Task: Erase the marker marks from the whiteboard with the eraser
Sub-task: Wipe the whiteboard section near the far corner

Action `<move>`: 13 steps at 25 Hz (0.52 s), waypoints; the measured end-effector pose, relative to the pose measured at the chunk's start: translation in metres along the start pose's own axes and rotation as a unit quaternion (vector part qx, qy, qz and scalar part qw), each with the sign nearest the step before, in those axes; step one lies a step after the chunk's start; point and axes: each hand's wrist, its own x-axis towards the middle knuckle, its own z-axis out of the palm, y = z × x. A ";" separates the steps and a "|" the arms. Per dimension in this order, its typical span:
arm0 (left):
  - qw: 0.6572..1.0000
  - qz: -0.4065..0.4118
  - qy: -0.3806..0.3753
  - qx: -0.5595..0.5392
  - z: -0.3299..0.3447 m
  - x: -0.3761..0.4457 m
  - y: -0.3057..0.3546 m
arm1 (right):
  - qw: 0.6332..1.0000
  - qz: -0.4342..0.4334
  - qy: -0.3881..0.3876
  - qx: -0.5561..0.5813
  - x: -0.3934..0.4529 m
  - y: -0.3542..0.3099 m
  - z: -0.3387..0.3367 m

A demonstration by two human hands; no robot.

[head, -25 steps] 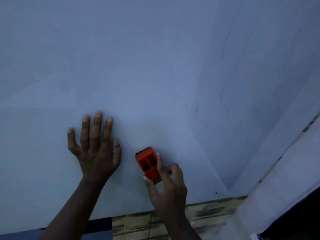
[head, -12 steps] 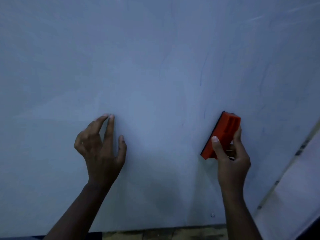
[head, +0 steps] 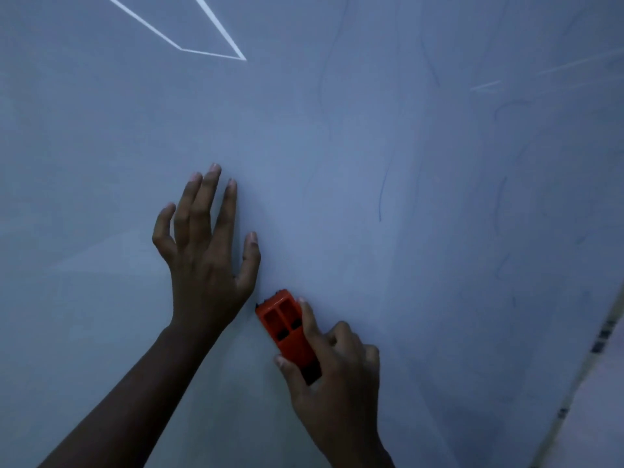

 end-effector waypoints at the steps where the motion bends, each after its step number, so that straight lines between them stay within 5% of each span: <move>1: 1.000 0.005 -0.005 0.008 0.002 -0.001 -0.002 | 1.000 -0.006 0.015 0.001 0.007 0.006 -0.006; 4: 0.998 0.032 -0.020 0.045 0.010 -0.009 -0.008 | 0.996 0.020 0.089 -0.002 0.042 0.035 -0.038; 9: 0.998 0.037 -0.012 0.045 0.014 -0.013 -0.009 | 0.958 0.188 0.215 0.031 0.091 0.107 -0.098; 13: 0.998 0.036 -0.013 0.042 0.015 -0.012 -0.007 | 0.941 0.219 0.235 0.105 0.106 0.102 -0.103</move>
